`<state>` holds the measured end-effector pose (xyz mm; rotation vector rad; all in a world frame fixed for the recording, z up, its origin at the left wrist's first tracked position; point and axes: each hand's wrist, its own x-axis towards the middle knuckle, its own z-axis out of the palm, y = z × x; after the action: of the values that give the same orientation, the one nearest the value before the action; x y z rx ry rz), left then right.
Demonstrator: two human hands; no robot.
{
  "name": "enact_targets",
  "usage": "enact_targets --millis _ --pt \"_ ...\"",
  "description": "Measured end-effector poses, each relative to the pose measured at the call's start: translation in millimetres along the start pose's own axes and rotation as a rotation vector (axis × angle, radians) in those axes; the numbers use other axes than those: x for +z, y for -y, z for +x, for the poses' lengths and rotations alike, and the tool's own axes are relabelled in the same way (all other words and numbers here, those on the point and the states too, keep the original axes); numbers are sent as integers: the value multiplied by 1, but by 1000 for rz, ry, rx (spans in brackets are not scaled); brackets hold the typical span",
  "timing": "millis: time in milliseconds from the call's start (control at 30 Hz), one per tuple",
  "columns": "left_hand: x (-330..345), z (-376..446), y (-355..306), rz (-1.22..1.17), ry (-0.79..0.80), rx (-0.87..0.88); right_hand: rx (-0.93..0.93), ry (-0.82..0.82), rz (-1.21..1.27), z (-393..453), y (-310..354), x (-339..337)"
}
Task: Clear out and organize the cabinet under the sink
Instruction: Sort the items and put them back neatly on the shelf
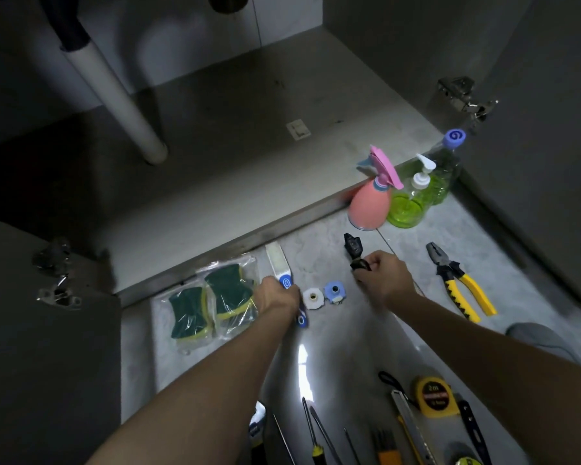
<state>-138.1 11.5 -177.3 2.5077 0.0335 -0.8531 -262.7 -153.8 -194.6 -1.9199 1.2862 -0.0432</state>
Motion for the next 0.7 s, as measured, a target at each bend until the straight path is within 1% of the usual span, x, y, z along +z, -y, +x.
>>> enact_targets --millis 100,200,300,367,467,533,633,700 --pt "-1 6 6 70 -36 -38 -14 38 6 5 12 8" --pt "1 8 11 98 -49 -28 -38 82 -14 10 30 21" --pt "4 7 10 102 -53 -12 -90 109 -64 14 51 37" --pt "5 7 10 109 -55 -11 -112 111 -139 15 62 47" --pt "7 7 12 124 -57 -5 -103 74 -262 16 66 57" --pt "9 6 13 109 -72 -13 -102 69 -291 16 64 62" --pt "11 6 14 83 -90 -5 -145 110 -285 12 64 68" --pt "12 4 12 98 -92 23 -190 97 -241 8 62 66"
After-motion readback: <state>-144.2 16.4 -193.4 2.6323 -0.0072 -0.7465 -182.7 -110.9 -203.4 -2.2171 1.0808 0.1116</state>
